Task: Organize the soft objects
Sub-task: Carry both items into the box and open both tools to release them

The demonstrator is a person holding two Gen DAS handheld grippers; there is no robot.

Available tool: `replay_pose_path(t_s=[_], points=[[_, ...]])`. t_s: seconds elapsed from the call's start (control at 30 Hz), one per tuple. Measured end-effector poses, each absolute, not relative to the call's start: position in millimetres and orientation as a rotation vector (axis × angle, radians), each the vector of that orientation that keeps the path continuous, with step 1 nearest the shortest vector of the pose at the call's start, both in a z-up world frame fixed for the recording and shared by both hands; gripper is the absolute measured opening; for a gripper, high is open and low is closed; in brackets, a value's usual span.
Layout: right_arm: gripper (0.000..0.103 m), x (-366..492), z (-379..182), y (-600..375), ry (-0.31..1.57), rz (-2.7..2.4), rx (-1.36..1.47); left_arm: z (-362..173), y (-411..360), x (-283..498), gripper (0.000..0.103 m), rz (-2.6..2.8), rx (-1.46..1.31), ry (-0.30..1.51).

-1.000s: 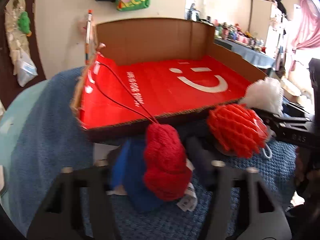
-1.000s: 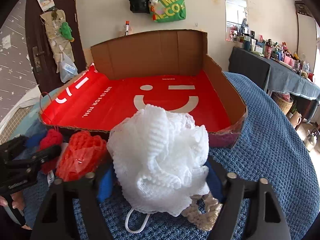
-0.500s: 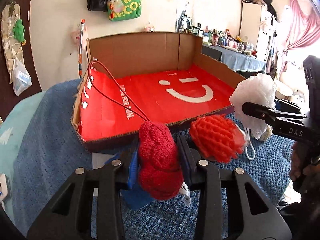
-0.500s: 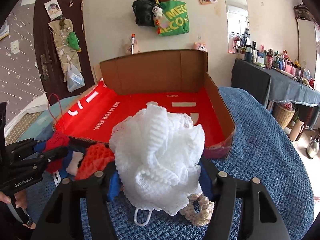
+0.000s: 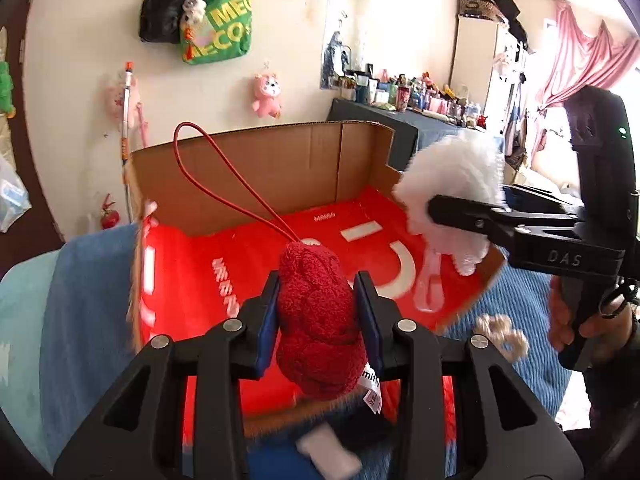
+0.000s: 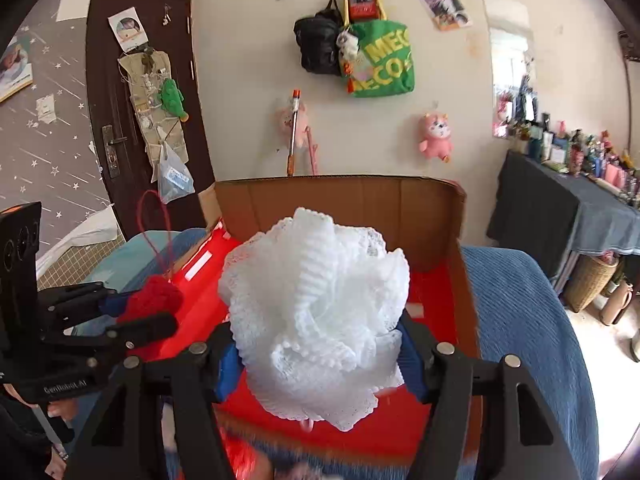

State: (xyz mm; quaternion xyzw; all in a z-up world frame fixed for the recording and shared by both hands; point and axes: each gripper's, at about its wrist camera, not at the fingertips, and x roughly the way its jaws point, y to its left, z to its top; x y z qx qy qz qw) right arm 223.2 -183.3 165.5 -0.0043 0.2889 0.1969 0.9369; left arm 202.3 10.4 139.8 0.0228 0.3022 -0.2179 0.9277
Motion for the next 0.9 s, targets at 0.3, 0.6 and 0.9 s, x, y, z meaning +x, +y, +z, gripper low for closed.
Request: replay_pose_path(t_s=[0.3,0.6,0.9], points=[[0.066,333,150,-163,0.772,0.380,-0.023,126,-5,304,0.034,-0.450,0.077,0.748],[0.066,400,104,-149,0.944,0.304,-0.065,89,-14,374,0.034,-0.364,0.112,0.855],[0.066,414,78,-148,0.997,0.263,-0.094,64,-19,393,0.034,-0.347,0.121,0.906]])
